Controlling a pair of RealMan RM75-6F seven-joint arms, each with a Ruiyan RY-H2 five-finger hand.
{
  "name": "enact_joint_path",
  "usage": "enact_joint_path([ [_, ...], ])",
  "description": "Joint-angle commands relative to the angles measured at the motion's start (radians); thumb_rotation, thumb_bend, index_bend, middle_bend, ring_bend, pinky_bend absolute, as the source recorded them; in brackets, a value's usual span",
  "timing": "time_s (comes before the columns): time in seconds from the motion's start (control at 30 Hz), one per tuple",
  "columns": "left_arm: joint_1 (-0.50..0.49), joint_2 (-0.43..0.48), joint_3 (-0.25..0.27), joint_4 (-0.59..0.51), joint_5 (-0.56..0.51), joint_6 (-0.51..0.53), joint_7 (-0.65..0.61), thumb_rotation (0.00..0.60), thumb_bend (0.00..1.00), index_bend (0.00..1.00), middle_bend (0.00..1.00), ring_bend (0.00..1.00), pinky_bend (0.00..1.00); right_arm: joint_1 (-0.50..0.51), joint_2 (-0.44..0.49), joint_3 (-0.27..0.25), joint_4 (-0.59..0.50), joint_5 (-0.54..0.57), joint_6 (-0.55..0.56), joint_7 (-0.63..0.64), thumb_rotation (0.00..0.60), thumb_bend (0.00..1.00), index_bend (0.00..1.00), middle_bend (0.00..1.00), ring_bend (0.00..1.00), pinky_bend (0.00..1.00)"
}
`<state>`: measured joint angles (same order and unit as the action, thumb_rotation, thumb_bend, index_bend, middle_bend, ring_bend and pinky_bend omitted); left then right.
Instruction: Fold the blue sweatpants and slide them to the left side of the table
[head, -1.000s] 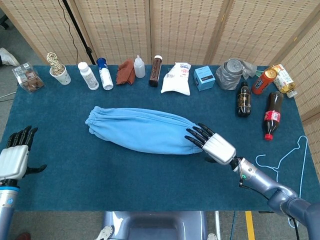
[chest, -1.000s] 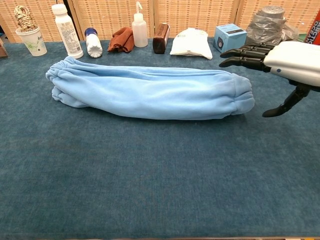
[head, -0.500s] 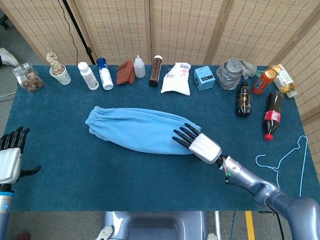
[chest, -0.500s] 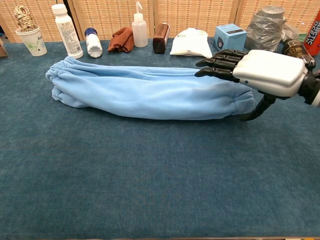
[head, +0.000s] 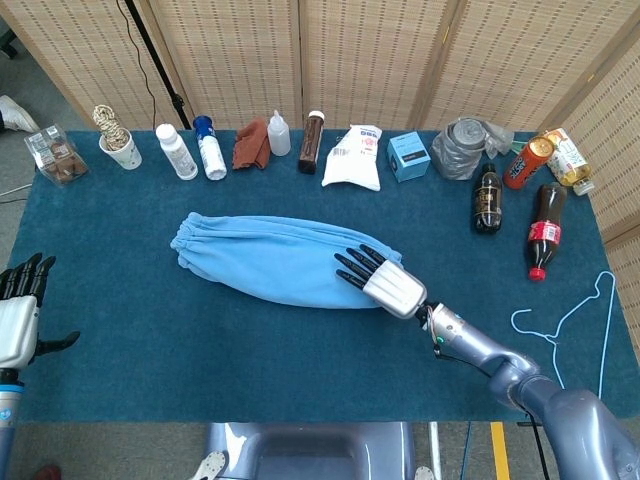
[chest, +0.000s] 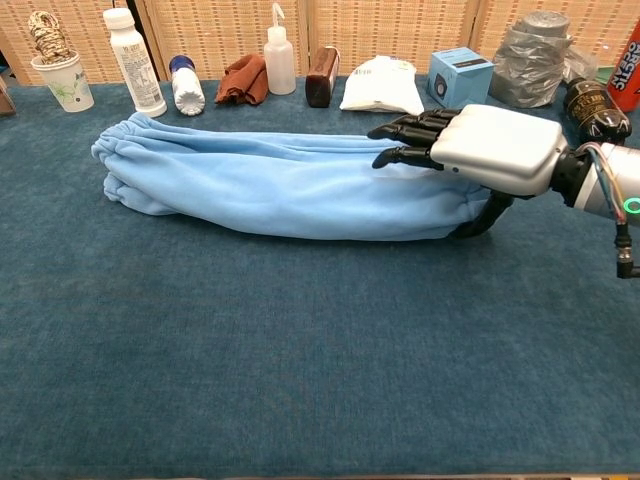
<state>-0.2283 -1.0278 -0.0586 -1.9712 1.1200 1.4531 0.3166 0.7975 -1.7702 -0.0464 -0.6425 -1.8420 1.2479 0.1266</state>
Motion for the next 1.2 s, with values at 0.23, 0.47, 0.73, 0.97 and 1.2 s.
enact_joint_path([
  [0.23, 0.009, 0.007, -0.008, 0.004, 0.0, -0.017, -0.019, 0.6, 0.01, 0.0, 0.0, 0.0, 0.0, -0.008, -0.085, -0.011, 0.134, 0.018, 0.036, 0.064, 0.6, 0.72, 0.4, 0.23, 0.12, 0.39],
  [0.47, 0.012, 0.004, -0.011, 0.004, 0.002, -0.025, -0.013, 0.6, 0.01, 0.0, 0.0, 0.0, 0.0, -0.019, -0.103, -0.023, 0.195, 0.026, 0.08, 0.165, 0.6, 0.93, 0.58, 0.4, 0.3, 0.49],
  [0.73, 0.015, 0.0, -0.014, 0.001, 0.005, -0.032, -0.002, 0.6, 0.01, 0.0, 0.0, 0.0, 0.0, -0.064, -0.062, -0.056, 0.256, 0.021, 0.162, 0.248, 0.6, 0.95, 0.59, 0.42, 0.32, 0.5],
  [0.97, 0.018, -0.004, -0.016, -0.003, 0.008, -0.032, 0.007, 0.6, 0.01, 0.0, 0.0, 0.0, 0.0, -0.107, -0.015, -0.09, 0.311, 0.004, 0.237, 0.276, 0.6, 0.96, 0.59, 0.42, 0.32, 0.5],
  [1.2, 0.021, -0.006, -0.017, -0.007, 0.014, -0.031, 0.013, 0.6, 0.01, 0.0, 0.0, 0.0, 0.0, -0.132, 0.035, -0.119, 0.337, -0.02, 0.335, 0.295, 0.6, 0.96, 0.59, 0.42, 0.32, 0.5],
])
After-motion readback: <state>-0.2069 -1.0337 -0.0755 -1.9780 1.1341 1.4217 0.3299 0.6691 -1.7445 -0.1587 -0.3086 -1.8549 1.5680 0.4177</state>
